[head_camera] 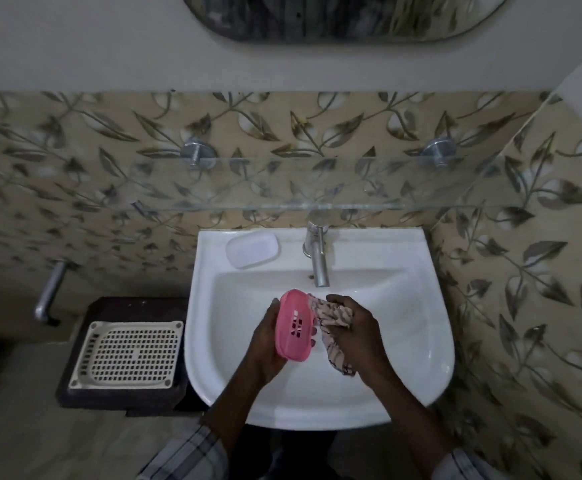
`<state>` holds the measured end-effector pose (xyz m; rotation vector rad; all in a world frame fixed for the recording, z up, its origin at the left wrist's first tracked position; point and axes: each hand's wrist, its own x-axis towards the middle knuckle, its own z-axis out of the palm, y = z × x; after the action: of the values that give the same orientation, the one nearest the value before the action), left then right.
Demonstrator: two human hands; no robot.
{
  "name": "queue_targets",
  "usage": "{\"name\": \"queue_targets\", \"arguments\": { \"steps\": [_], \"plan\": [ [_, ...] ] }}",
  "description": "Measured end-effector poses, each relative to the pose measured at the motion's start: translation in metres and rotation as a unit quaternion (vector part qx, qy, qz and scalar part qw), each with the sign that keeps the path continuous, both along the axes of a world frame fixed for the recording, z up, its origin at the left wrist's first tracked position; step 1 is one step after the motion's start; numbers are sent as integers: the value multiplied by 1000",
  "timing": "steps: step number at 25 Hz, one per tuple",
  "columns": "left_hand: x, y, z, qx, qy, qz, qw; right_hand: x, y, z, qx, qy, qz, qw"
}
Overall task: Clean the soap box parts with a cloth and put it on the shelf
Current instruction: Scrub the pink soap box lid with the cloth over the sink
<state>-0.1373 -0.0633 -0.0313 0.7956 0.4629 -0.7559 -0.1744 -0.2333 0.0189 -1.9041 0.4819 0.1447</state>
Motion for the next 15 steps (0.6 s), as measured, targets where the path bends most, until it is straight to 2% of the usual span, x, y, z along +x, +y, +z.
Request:
{"name": "queue_targets", "arguments": {
  "steps": [2, 6, 7, 8, 11, 13, 15],
  "plan": [
    [-2, 3, 24, -12, -49, 8, 999, 8, 31, 19, -34, -32, 31, 998],
    [10, 6, 73, 49, -103, 49, 992, 18, 80, 62, -54, -91, 12, 994],
    [17, 12, 80, 59, -96, 57, 992, 16, 84, 68, -75, -109, 65, 989],
    [25, 19, 87, 58, -85, 61, 993, 16, 81, 70, -56, -104, 121, 986],
    [46, 41, 103, 11, -79, 72, 994, 24, 47, 94, -170, -104, 261, 945],
    [51, 47, 107, -16, -94, 66, 993, 47, 26, 110, -271, -163, 219, 923],
    [54, 41, 107, -17, -116, 53, 992, 62, 25, 123, -288, -249, 213, 900]
  ]
}}
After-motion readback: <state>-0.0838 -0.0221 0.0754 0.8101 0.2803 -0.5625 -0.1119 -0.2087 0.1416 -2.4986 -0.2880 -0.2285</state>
